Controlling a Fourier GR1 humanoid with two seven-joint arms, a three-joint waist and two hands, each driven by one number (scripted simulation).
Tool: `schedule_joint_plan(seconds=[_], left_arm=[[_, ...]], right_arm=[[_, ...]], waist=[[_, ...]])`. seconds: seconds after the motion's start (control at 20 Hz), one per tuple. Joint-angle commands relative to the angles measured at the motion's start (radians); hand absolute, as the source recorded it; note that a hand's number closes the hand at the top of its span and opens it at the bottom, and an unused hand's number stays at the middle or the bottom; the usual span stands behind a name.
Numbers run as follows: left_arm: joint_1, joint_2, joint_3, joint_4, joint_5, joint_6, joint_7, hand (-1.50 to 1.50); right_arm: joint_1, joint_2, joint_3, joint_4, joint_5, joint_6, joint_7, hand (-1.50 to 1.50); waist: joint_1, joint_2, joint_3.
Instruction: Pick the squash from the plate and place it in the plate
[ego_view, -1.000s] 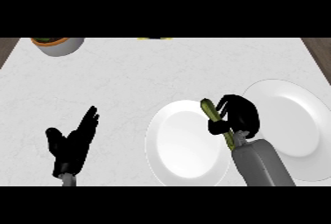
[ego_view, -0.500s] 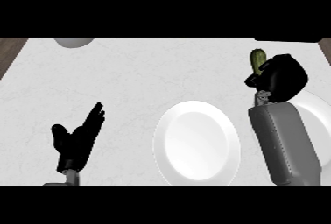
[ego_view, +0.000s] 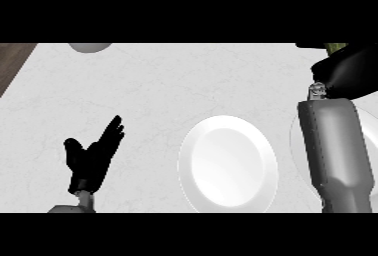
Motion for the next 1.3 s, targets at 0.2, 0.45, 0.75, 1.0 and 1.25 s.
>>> schedule_joint_plan(seconds=[0.2, 0.45, 0.75, 1.0, 1.25], left_arm=[[0.012, -0.004, 0.008, 0.031, 0.008, 0.005, 0.030, 0.00], [0.015, -0.008, 0.003, 0.040, -0.003, 0.010, 0.024, 0.00], [0.037, -0.021, -0.008, 0.031, -0.012, 0.018, 0.009, 0.00], [0.020, -0.007, 0.039, 0.059, 0.020, 0.010, 0.010, 0.00], [0.047, -0.008, 0.035, 0.047, 0.006, 0.016, -0.016, 0.00]], right_arm=[[0.046, 0.094, -0.147, -0.068, 0.296, -0.215, 0.273, 1.50], [0.126, 0.095, -0.241, -0.129, 0.430, -0.245, 0.273, 1.50], [0.246, 0.096, -0.311, -0.164, 0.391, -0.357, 0.273, 1.50], [0.314, 0.096, -0.374, -0.166, 0.358, -0.456, 0.235, 1.50], [0.374, 0.096, -0.461, -0.175, 0.144, -0.431, 0.215, 1.50]], waist=[[-0.022, -0.004, 0.001], [-0.039, -0.010, 0.001], [-0.042, -0.017, 0.003], [-0.053, -0.018, 0.002], [-0.064, -0.024, 0.004]])
